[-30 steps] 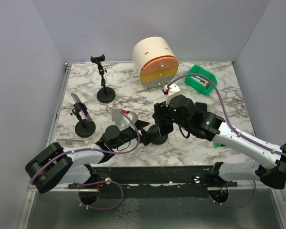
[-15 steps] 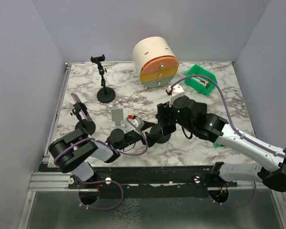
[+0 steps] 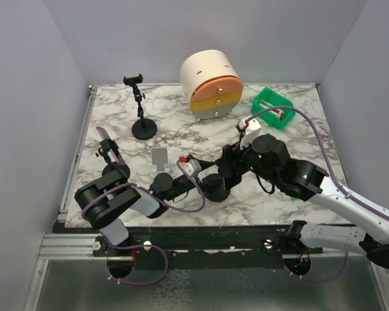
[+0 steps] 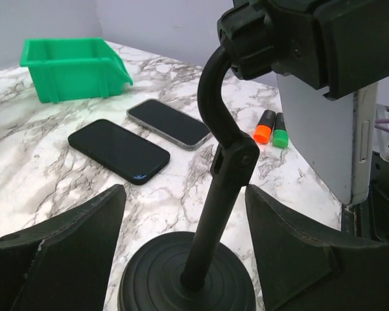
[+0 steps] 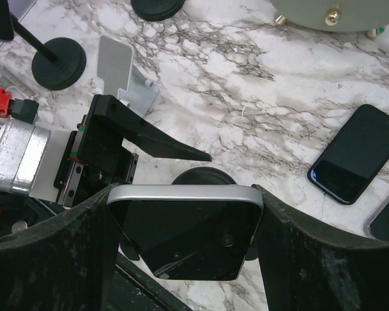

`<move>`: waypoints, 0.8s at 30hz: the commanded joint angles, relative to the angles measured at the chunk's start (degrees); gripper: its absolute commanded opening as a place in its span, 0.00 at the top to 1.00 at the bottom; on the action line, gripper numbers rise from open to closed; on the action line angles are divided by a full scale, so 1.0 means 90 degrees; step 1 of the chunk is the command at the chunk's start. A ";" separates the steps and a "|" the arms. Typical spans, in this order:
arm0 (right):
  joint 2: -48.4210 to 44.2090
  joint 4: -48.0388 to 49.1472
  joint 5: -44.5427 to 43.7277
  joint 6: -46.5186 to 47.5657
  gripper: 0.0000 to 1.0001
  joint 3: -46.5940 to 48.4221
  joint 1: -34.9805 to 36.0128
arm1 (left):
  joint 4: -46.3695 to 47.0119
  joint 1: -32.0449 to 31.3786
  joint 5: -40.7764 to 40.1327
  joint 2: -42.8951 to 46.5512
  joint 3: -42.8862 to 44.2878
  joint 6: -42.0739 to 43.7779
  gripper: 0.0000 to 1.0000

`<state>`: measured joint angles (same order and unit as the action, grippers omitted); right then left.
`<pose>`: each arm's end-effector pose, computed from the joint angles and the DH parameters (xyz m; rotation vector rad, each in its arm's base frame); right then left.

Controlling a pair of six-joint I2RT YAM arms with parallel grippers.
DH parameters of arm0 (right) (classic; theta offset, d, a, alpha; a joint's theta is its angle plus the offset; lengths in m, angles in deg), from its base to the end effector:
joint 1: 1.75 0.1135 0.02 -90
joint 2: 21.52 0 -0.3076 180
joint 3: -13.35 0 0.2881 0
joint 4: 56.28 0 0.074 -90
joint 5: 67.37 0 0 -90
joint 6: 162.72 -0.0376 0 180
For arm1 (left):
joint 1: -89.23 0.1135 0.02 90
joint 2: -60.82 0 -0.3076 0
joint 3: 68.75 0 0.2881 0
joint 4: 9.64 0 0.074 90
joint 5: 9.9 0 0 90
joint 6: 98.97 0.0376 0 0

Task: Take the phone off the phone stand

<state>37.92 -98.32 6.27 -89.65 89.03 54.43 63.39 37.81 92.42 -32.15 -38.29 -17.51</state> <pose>0.1420 0.1929 0.4110 -0.5101 1.9764 0.5248 0.1670 -0.2222 0.1853 0.7085 1.2869 -1.0118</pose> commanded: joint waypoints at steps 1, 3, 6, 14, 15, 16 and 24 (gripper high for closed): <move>-0.0279 0.0608 0.0392 -0.0030 1.00 -0.0065 0.0017 | 0.0201 -0.0173 0.0120 -0.0165 0.0291 0.0373 0.26; -0.0340 0.0681 0.0492 -0.0033 1.00 -0.0082 0.0017 | 0.0288 -0.0285 0.0149 -0.0259 0.0368 0.0372 0.28; -0.0452 0.0814 0.0559 -0.0019 1.00 -0.0127 0.0017 | 0.0394 -0.0445 0.0224 -0.0433 0.0492 0.0389 0.30; -0.0390 0.0880 0.0388 -0.0017 1.00 -0.0237 0.0017 | 0.0851 -0.0586 0.0083 -0.0916 0.0597 0.0430 0.61; -0.0385 0.0900 0.0383 -0.0028 1.00 -0.0262 0.0017 | 0.0975 -0.0586 0.0039 -0.0994 0.0561 0.0417 0.67; -0.0378 0.0918 0.0373 -0.0032 1.00 -0.0303 0.0012 | 0.1103 -0.0586 -0.0005 -0.1069 0.0520 0.0395 0.73; -0.0390 0.1081 0.0290 -0.0076 0.96 -0.0679 0.0017 | 0.1750 -0.0595 -0.0186 -0.1369 0.0336 0.0326 1.00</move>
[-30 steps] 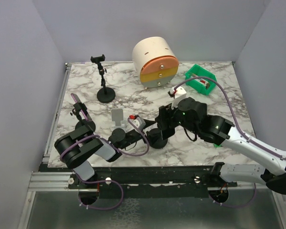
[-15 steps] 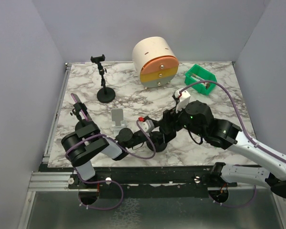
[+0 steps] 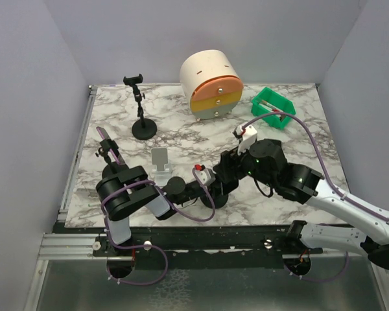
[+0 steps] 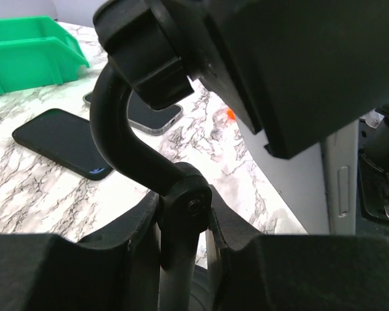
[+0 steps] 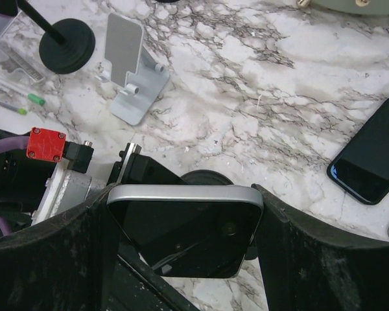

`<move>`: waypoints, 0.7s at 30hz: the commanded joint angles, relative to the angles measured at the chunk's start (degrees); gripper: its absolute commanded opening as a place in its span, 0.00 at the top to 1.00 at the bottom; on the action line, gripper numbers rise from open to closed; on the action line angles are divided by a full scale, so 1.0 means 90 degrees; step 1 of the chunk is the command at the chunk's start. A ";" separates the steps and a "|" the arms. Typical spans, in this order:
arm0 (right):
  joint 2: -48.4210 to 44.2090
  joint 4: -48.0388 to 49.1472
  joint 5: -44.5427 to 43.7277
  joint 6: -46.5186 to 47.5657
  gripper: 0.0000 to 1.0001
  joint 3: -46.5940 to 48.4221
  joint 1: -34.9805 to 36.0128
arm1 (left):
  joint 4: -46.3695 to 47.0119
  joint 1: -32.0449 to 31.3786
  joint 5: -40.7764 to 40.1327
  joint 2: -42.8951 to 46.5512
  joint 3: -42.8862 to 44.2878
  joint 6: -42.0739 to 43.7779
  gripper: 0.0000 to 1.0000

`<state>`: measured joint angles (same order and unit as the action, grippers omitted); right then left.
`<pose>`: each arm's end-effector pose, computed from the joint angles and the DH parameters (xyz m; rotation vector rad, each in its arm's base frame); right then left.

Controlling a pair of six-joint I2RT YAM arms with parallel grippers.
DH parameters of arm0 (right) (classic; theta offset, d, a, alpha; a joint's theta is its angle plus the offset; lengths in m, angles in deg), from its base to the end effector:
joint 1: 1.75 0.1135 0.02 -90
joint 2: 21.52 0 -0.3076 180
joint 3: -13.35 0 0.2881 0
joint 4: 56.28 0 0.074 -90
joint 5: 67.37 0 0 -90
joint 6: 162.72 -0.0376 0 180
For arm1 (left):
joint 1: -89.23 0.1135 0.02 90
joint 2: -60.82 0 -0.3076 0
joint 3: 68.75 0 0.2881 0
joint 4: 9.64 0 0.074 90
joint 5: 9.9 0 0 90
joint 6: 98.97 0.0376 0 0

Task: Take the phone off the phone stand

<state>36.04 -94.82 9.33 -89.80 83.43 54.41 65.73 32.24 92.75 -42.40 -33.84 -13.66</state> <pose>0.1384 0.1909 0.3870 -0.5461 1.9862 0.5732 0.1602 -0.2617 0.1589 0.8436 1.2843 -1.0294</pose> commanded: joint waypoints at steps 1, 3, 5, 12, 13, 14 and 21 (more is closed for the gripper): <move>-0.0179 0.0695 -0.0025 -0.0048 0.85 -0.0093 0.0020 | 0.1486 0.0019 -0.0215 -0.0222 -0.0162 -0.0083 1.00; -0.0180 0.0684 0.0020 -0.0050 0.66 -0.0159 0.0020 | 0.1487 0.0014 -0.0228 -0.0211 -0.0179 -0.0067 1.00; -0.0206 0.0714 0.0020 -0.0081 0.50 -0.0247 0.0020 | 0.1494 0.0014 -0.0208 -0.0197 -0.0207 -0.0065 1.00; -0.0523 0.0963 -0.0297 -0.0110 0.30 -0.0636 0.0020 | 0.1491 -0.0048 -0.0155 -0.0191 -0.0243 -0.0160 1.00; -0.0577 0.1038 -0.0311 -0.0098 0.25 -0.0712 0.0020 | 0.1491 -0.0058 -0.0150 -0.0191 -0.0247 -0.0181 1.00; -0.0611 0.1099 -0.0300 -0.0086 0.21 -0.0774 0.0020 | 0.1491 -0.0071 -0.0168 -0.0190 -0.0240 -0.0182 1.00; -0.0586 0.1318 -0.0174 -0.0085 0.01 -0.0920 0.0020 | 0.1491 -0.0122 -0.0152 -0.0143 -0.0233 -0.0202 1.00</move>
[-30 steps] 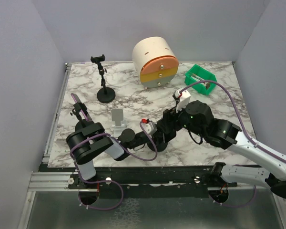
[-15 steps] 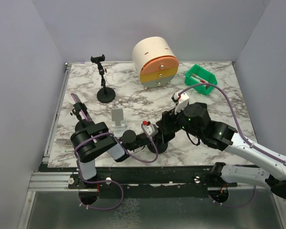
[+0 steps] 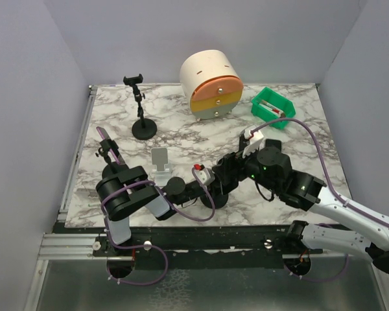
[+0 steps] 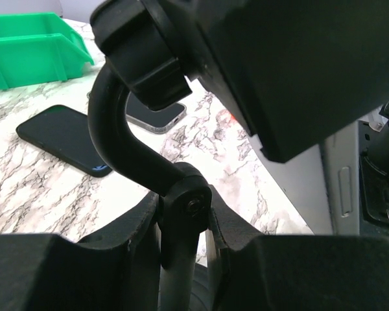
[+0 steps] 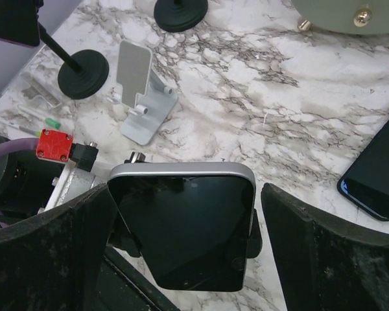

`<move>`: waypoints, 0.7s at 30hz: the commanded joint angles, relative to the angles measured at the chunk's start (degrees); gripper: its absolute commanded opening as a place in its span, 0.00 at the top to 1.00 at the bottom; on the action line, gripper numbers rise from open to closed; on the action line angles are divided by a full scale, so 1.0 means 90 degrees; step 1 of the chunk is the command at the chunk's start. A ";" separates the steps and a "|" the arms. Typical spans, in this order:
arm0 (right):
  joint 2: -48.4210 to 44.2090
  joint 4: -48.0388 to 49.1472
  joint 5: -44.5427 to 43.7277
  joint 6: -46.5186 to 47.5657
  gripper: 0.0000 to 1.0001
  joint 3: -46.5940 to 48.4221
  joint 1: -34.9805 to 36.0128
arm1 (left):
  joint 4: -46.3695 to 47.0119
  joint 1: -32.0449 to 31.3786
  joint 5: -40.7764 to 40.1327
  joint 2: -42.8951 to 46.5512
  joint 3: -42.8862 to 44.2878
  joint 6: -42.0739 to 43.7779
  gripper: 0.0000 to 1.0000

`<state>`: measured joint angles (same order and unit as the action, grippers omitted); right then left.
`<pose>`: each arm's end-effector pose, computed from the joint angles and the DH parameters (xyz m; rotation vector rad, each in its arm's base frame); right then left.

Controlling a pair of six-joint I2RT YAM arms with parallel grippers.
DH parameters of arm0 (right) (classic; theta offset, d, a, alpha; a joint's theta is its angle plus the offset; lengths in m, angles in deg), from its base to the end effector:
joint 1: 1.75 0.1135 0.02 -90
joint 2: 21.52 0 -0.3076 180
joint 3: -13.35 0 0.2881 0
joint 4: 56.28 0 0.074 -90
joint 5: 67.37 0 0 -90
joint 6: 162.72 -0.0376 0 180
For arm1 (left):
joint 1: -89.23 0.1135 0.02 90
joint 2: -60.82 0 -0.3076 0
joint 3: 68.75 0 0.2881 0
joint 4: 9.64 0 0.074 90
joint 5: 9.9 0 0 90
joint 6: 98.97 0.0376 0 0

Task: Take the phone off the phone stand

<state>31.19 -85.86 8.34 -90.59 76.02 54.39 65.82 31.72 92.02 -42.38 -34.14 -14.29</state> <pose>0.1311 0.1787 0.3710 -0.4754 1.8948 0.6311 0.1575 -0.2618 0.1580 0.8349 1.2951 -1.0358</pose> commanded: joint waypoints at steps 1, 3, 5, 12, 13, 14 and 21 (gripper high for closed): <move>-0.0039 0.0335 -0.0063 0.0003 0.01 -0.0094 0.0022 | 0.1481 -0.0073 -0.0074 -0.0138 -0.0201 -0.0131 1.00; -0.0018 0.0376 -0.0057 0.0019 0.00 -0.0089 0.0022 | 0.1481 -0.0074 -0.0072 -0.0126 -0.0213 -0.0131 1.00; 0.0044 0.0366 -0.0062 0.0055 0.00 -0.0040 0.0022 | 0.1481 -0.0074 -0.0101 -0.0108 -0.0226 -0.0139 1.00; 0.0270 0.0053 -0.0249 0.0161 0.08 0.0106 0.0022 | 0.1481 -0.0084 -0.0140 -0.0052 -0.0254 -0.0151 1.00; 0.0284 0.0019 -0.0294 0.0146 0.08 0.0118 0.0022 | 0.1481 -0.0084 -0.0142 -0.0048 -0.0247 -0.0157 1.00; 0.0299 -0.0018 -0.0337 0.0140 0.09 0.0123 0.0022 | 0.1476 -0.0084 -0.0132 -0.0056 -0.0249 -0.0159 1.00; 0.0459 -0.0177 -0.0595 0.0120 0.12 0.0257 0.0022 | 0.1471 -0.0084 -0.0139 -0.0096 -0.0259 -0.0152 1.00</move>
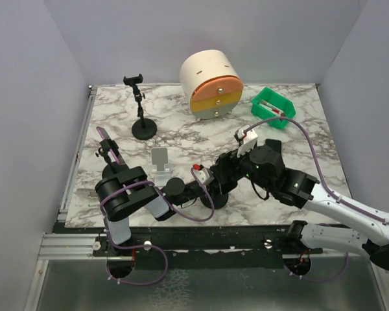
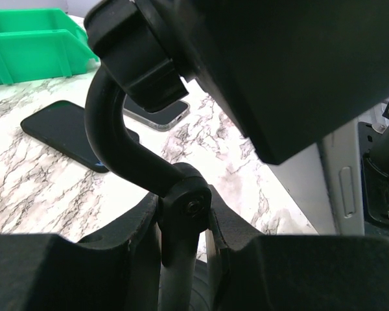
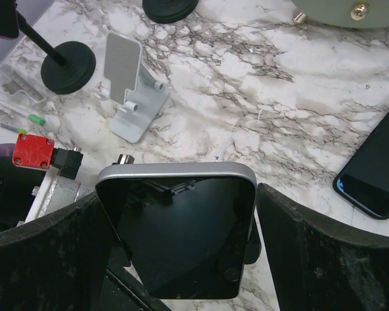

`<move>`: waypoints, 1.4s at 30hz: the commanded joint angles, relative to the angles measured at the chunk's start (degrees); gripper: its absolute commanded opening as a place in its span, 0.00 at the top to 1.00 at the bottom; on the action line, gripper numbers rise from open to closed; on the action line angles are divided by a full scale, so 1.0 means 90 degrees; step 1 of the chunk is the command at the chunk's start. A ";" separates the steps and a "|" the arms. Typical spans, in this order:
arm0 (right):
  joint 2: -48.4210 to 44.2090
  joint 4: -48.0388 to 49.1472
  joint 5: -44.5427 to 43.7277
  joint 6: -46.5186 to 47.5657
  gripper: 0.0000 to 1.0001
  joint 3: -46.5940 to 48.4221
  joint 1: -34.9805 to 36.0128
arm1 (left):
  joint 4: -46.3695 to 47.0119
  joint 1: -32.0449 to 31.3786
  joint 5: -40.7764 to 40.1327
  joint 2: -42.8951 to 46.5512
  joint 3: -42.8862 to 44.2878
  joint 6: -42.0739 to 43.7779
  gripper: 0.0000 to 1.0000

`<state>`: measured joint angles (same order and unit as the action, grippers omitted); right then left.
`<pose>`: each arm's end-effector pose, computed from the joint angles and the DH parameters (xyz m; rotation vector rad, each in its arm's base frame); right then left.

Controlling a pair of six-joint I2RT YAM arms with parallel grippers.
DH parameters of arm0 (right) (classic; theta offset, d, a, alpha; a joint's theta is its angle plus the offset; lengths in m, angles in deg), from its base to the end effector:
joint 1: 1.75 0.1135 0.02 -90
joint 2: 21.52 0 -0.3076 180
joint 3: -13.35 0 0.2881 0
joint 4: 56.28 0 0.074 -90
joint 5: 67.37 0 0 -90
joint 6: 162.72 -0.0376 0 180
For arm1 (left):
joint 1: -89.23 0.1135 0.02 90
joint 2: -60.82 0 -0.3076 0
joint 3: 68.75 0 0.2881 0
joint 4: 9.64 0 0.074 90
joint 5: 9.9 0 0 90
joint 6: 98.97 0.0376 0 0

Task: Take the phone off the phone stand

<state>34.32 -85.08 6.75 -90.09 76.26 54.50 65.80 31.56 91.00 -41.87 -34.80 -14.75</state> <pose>0.1394 0.1901 0.3627 -0.4802 1.9207 0.5805 0.1556 -0.2592 0.1580 0.8191 1.3074 -1.0314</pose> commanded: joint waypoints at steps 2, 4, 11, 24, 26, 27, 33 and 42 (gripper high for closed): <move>0.0143 -0.0273 -0.0512 0.0048 0.12 0.0292 0.0010 | 0.1478 -0.0067 -0.0028 -0.0161 -0.0189 -0.0102 1.00; 0.0198 -0.0310 -0.0601 0.0054 0.12 0.0390 0.0016 | 0.1475 -0.0067 -0.0056 -0.0171 -0.0186 -0.0109 1.00; 0.0378 -0.0590 -0.0804 0.0045 0.09 0.0716 0.0028 | 0.1474 -0.0067 -0.0146 -0.0162 -0.0192 -0.0082 1.00; 0.0570 -0.0585 -0.0601 0.0015 0.14 0.0709 0.0049 | 0.1474 -0.0067 -0.0151 -0.0160 -0.0208 -0.0083 1.00; 0.0606 -0.0582 -0.0589 0.0006 0.13 0.0724 0.0049 | 0.1474 -0.0068 -0.0155 -0.0133 -0.0217 -0.0075 1.00; 0.0612 -0.0573 -0.0573 0.0006 0.14 0.0724 0.0049 | 0.1481 -0.0073 -0.0151 -0.0133 -0.0220 -0.0076 1.00; 0.0535 -0.0498 -0.0436 0.0025 0.55 0.0686 0.0044 | 0.1474 -0.0076 -0.0114 -0.0128 -0.0243 -0.0107 1.00; 0.0126 -0.0463 0.0013 -0.0013 1.00 0.0496 0.0049 | 0.1483 -0.0067 0.0081 0.0062 -0.0283 -0.0323 1.00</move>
<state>38.60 -89.01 4.54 -90.22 81.53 55.09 65.80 31.45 89.60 -41.70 -35.08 -15.52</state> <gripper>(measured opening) 0.750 0.284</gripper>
